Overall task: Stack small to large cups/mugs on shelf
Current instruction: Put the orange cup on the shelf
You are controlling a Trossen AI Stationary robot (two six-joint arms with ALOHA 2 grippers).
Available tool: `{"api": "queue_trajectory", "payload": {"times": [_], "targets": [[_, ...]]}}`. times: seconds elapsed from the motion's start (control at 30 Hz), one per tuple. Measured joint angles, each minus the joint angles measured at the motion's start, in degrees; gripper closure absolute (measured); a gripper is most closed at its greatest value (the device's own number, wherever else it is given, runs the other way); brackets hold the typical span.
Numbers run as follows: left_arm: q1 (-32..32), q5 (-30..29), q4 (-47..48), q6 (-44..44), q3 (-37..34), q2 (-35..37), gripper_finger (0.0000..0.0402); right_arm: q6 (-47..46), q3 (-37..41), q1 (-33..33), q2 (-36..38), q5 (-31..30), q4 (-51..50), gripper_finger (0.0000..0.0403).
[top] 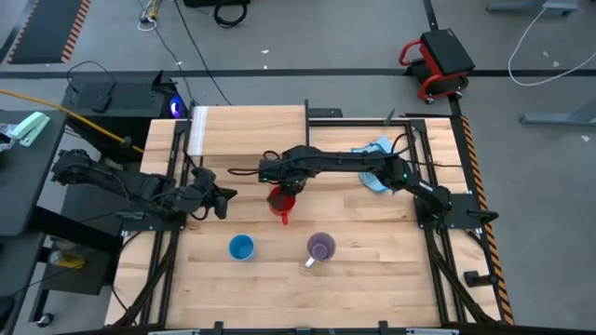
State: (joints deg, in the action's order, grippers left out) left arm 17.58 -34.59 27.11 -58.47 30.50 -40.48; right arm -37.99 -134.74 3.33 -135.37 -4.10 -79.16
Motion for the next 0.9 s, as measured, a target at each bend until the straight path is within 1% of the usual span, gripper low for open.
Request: {"api": "queue_trajectory", "payload": {"times": [0.17, 0.37, 0.5, 0.57, 0.73, 0.9], "targets": [[0.01, 1.39, 0.15, -0.72, 0.00, -0.54, 0.0390, -0.89, 0.02, -0.06, 0.03, 0.35, 2.56, 0.0398], [0.77, 2.45, 1.75, -1.62, 0.00, -0.36, 0.0390, -0.86, 0.02, -0.18, 0.03, 0.31, 2.12, 0.0398], [2.35, 2.66, 8.32, -7.15, 0.00, -0.38, 0.0380, -0.35, 0.02, -0.28, 0.03, 0.33, 2.12, 0.0397], [2.97, 2.62, 9.89, -10.08, 0.00, -0.38, 0.0379, 0.24, 0.02, -0.02, 0.03, 0.33, 2.06, 0.0397], [3.23, 2.56, 8.83, -11.30, 0.00, -0.38, 0.0391, 2.01, 0.02, 0.81, 0.57, 0.31, -0.26, 0.0398], [3.23, 2.52, 8.66, -11.44, 0.00, -0.38, 0.0391, 2.69, -0.11, 2.36, 4.28, 0.31, -2.00, 0.0398]]}}
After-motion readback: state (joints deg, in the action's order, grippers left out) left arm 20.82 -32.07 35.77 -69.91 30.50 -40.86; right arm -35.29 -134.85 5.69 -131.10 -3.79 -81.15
